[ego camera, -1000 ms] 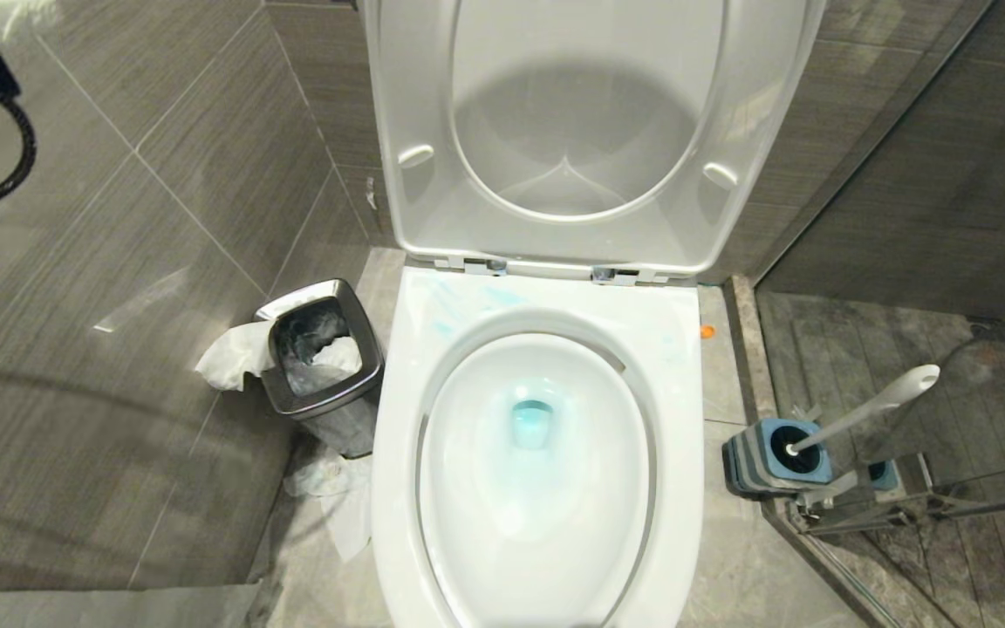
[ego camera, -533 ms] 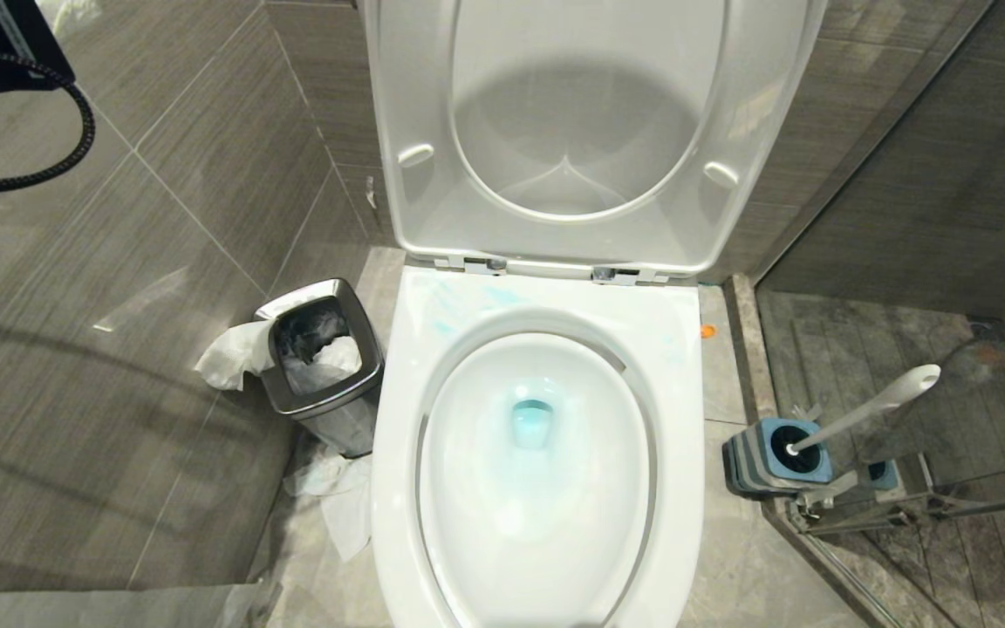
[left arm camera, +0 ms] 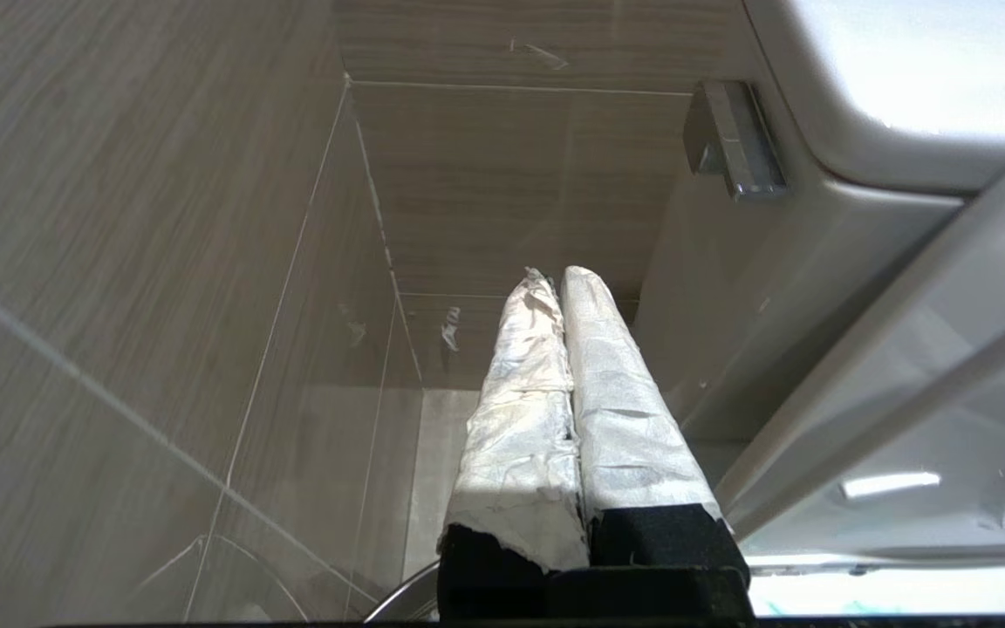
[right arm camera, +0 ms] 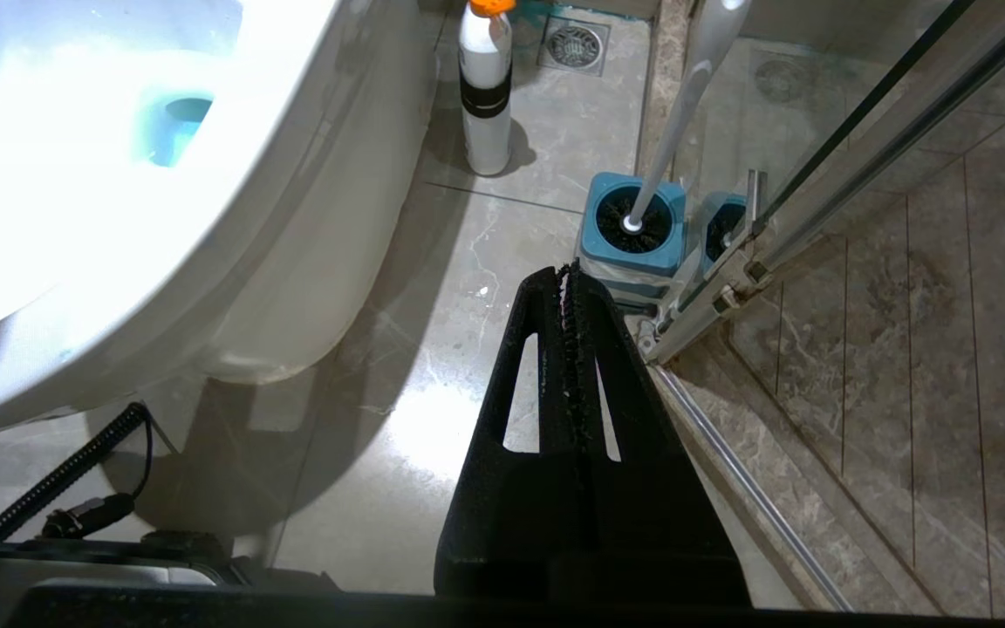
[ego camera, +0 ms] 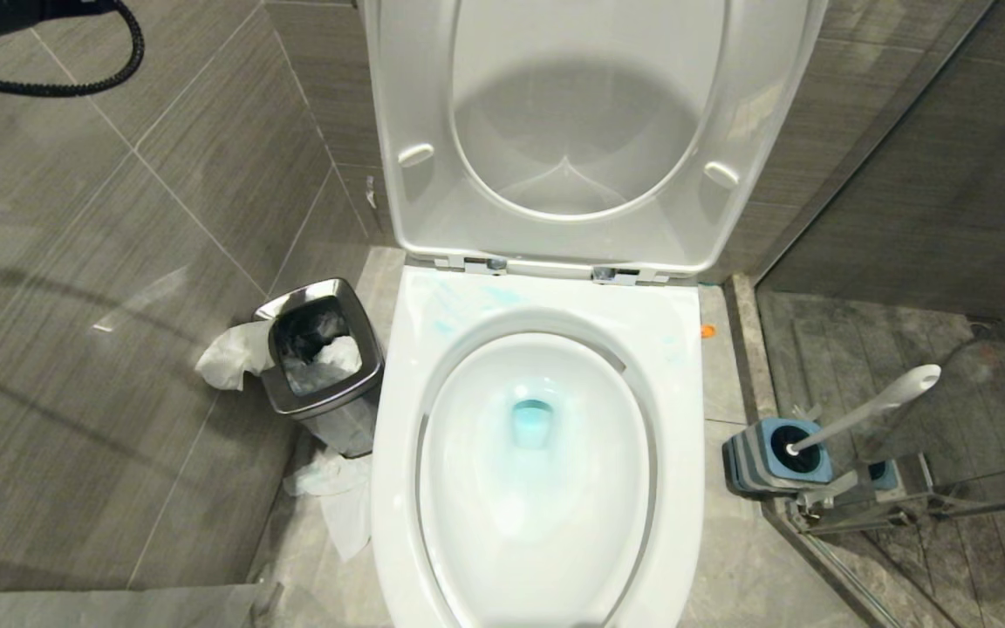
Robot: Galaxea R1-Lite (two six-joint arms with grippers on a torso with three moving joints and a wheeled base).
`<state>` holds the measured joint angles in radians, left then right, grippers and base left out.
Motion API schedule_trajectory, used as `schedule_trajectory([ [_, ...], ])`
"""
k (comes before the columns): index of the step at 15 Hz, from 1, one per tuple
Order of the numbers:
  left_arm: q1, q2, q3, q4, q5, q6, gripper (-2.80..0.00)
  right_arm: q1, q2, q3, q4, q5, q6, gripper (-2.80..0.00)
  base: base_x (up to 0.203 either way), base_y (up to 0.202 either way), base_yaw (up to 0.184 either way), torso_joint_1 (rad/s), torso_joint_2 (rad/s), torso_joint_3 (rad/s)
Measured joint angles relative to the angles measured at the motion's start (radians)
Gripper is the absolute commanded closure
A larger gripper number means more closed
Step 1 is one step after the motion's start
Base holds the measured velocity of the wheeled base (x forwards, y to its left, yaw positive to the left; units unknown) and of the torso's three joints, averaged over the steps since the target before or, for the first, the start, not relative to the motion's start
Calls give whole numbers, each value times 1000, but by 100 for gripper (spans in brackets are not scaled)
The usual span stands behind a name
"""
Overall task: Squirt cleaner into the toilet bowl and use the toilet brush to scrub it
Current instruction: Flush the toilet
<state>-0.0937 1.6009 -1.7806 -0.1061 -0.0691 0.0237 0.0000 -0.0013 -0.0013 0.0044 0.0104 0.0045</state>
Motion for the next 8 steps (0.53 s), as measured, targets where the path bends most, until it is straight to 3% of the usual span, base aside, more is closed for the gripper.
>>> schedule_trajectory([
  [3, -27, 73, -155, 133, 11, -15, 0, 0, 0, 0, 0, 0, 0, 0, 0, 0, 0, 0, 0, 0],
  [6, -61, 98, -180, 206, 23, -26, 0, 0, 0, 0, 0, 0, 0, 0, 0, 0, 0, 0, 0, 0],
  [8, -83, 101, -181, 239, 68, -34, 0, 0, 0, 0, 0, 0, 1, 0, 0, 0, 0, 0, 0, 0],
])
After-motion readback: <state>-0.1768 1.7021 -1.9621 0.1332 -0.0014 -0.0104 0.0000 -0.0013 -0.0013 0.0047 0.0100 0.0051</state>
